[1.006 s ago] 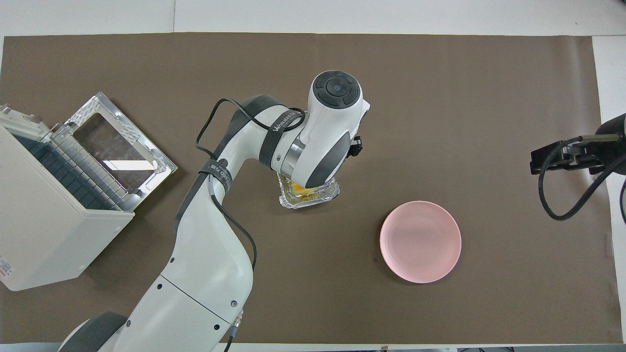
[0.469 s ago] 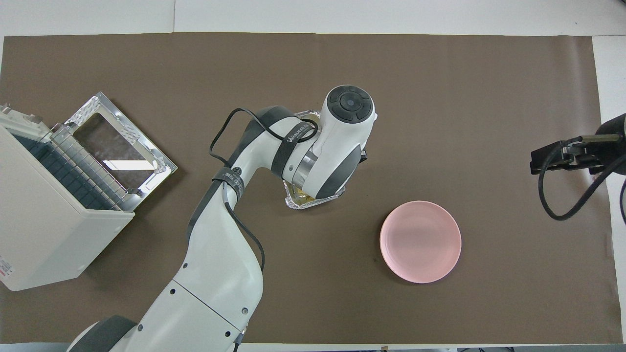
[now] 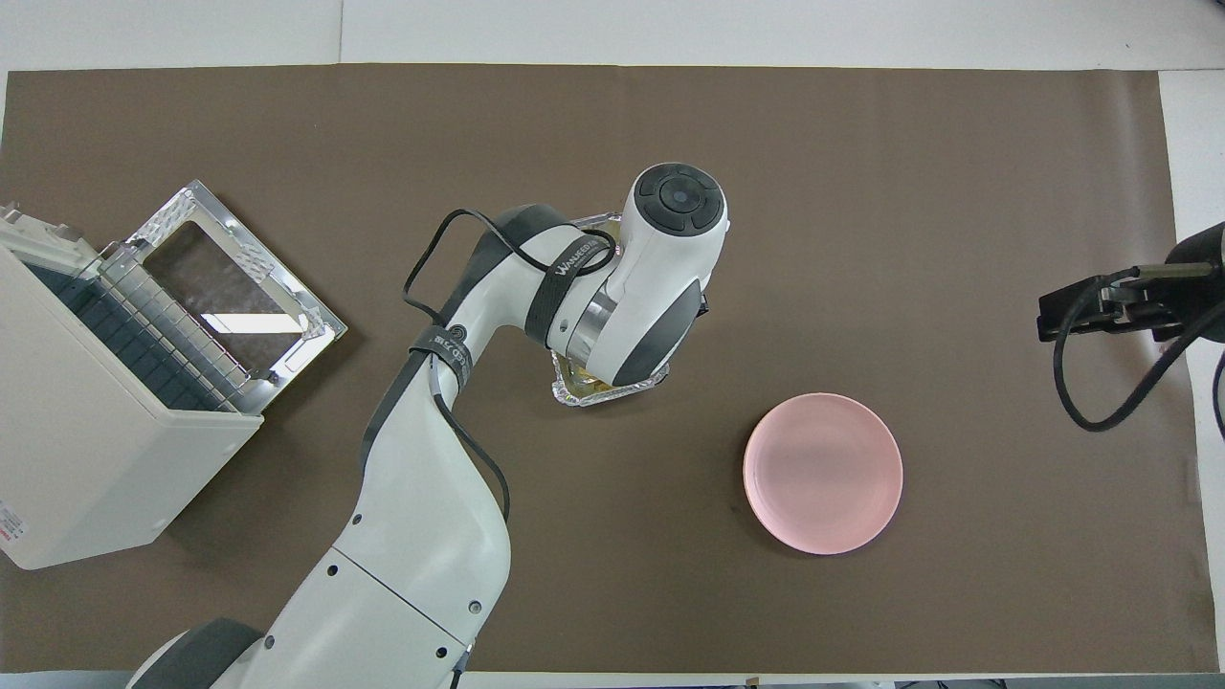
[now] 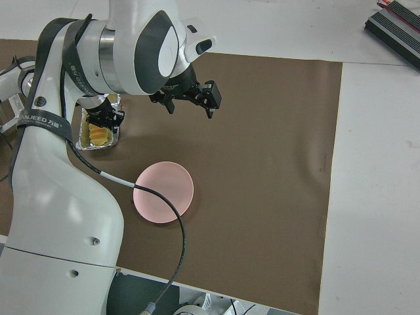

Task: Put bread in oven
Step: 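Lift the foil tray with the left gripper, then carry the foil tray with the left gripper into the toaster oven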

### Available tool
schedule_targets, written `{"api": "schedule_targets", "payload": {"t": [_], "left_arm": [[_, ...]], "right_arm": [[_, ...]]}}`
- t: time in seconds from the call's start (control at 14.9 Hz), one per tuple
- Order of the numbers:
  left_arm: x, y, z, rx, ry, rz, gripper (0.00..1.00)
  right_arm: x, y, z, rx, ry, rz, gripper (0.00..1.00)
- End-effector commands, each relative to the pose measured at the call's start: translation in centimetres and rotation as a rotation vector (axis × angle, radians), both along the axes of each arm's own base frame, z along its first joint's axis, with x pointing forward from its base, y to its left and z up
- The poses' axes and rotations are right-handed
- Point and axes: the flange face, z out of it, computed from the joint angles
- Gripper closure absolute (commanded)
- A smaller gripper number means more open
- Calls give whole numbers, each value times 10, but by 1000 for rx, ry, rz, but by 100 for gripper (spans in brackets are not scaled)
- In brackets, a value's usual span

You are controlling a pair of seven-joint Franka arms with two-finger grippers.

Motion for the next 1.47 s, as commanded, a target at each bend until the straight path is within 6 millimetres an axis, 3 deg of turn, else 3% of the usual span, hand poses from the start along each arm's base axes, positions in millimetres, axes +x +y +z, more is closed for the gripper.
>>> {"api": "schedule_targets", "payload": {"t": [0.0,0.2,0.27,0.47,0.54,0.67,0.8,0.94,1.14,1.41], "left_arm": [[8,39,44,44,29,89,100],[21,64,58,76,18,143,100],[25,73,71,73,5,157,100],[43,117,109,85,-33,227,100],[56,142,113,98,-43,268,100],[81,187,113,100,-51,318,100],[108,251,113,88,-37,339,100],[117,273,111,87,-40,351,100],[130,334,110,86,-13,407,100],[126,381,97,87,45,410,100]], "right_arm": [[-7,-1,1,14,9,7,0],[-7,-1,1,14,9,7,0],[-7,-1,1,14,9,7,0],[-7,-1,1,14,9,7,0],[-7,-1,1,14,9,7,0],[-7,-1,1,14,9,7,0],[-7,-1,1,14,9,7,0],[-7,-1,1,14,9,7,0],[-7,-1,1,14,9,7,0],[-7,-1,1,14,9,7,0]]}}
